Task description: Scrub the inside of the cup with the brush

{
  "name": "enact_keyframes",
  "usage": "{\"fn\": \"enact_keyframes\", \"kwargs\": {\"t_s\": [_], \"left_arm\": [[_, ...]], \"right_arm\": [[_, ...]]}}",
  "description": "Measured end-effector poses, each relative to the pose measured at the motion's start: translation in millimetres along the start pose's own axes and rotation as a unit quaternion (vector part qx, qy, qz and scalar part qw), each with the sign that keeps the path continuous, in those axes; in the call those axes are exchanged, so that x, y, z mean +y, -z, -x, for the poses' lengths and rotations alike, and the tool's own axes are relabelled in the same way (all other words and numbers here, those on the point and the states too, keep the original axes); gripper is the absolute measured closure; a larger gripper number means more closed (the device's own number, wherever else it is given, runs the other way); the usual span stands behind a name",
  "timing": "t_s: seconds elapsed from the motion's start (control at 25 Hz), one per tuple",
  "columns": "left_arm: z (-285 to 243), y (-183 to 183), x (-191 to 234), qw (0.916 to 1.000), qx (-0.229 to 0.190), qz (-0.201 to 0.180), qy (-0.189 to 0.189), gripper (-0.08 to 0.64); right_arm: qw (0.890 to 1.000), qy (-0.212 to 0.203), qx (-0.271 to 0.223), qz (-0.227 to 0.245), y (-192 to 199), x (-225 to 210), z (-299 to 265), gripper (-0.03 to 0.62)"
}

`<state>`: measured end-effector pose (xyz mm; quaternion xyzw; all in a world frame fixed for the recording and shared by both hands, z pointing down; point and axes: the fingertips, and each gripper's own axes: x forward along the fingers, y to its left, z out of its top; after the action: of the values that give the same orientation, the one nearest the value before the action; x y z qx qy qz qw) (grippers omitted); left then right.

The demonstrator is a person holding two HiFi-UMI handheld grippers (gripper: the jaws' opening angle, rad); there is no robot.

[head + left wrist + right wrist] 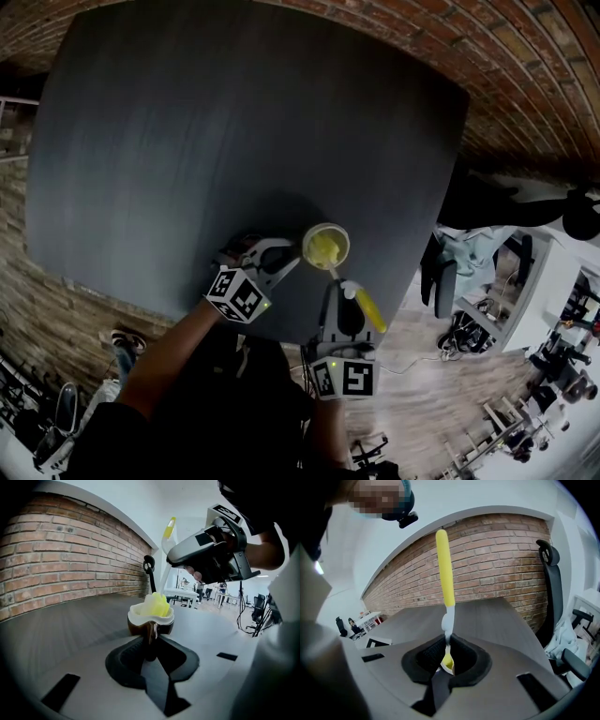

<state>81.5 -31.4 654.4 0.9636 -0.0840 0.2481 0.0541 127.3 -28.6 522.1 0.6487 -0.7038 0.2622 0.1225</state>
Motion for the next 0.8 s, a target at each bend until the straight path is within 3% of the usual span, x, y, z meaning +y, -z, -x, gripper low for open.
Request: {"fn": "enact_keyframes", "kwargs": {"t_s": [0.24, 0.48, 0.68, 0.8], "left_arm": [[-2, -1, 0, 1.0000, 0.001, 0.002, 0.000, 0.479], [-2, -2, 1, 1.0000, -0.002, 0.007, 0.000, 0.477], [-3, -4, 1, 1.0000, -0.001, 0.003, 0.002, 0.479], [-3, -4, -1, 1.0000, -0.002, 0.003, 0.004, 0.479]], "right_arm": [[0.996, 0.008, 0.050, 0.067, 5, -1, 6, 0.541], [0.986, 0.049, 0.077, 0.137, 1, -6, 3, 0.543], [0.978, 0.069, 0.051, 0.189, -3, -11, 2, 0.541], [0.978, 0.081, 0.017, 0.192, -8, -10, -1, 0.540]]}}
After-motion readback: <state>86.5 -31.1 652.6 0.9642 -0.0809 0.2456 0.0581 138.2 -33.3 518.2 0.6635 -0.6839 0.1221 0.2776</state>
